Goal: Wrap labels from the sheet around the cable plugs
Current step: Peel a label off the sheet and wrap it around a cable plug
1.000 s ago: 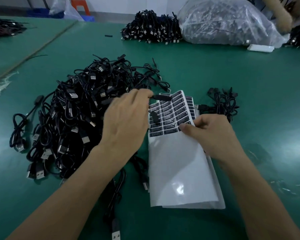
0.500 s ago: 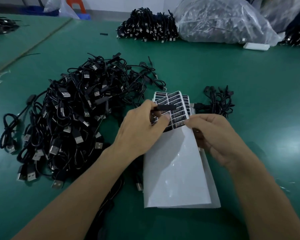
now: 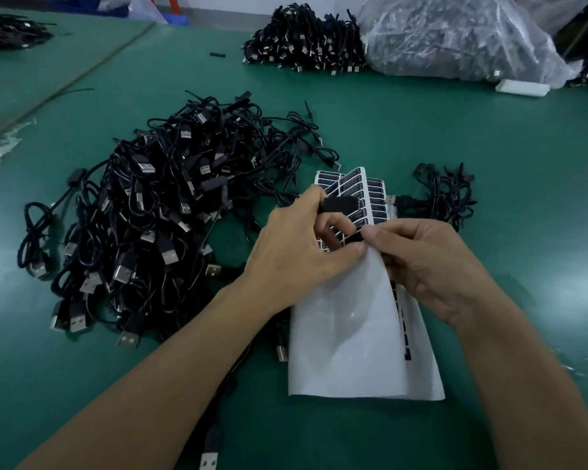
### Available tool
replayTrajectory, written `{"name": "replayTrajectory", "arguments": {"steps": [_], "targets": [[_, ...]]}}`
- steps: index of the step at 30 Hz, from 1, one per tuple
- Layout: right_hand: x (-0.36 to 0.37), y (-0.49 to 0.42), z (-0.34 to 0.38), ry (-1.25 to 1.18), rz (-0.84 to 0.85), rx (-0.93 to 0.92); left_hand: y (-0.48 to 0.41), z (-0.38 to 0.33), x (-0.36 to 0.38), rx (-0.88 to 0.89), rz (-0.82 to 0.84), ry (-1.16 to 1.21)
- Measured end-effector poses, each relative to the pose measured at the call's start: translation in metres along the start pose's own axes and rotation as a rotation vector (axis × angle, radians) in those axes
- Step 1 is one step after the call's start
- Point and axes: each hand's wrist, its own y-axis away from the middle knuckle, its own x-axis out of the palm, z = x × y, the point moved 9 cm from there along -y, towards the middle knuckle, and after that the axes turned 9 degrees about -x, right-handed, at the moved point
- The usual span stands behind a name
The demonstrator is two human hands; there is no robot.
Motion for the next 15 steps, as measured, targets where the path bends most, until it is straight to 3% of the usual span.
{"name": "replayTrajectory", "arguments": {"steps": [15], "targets": [[0.0061,0.0035,0.0023,0.003,0.096,0.019,-0.002,0.0035,-0.0071,0.014,-0.076,0.03]]}}
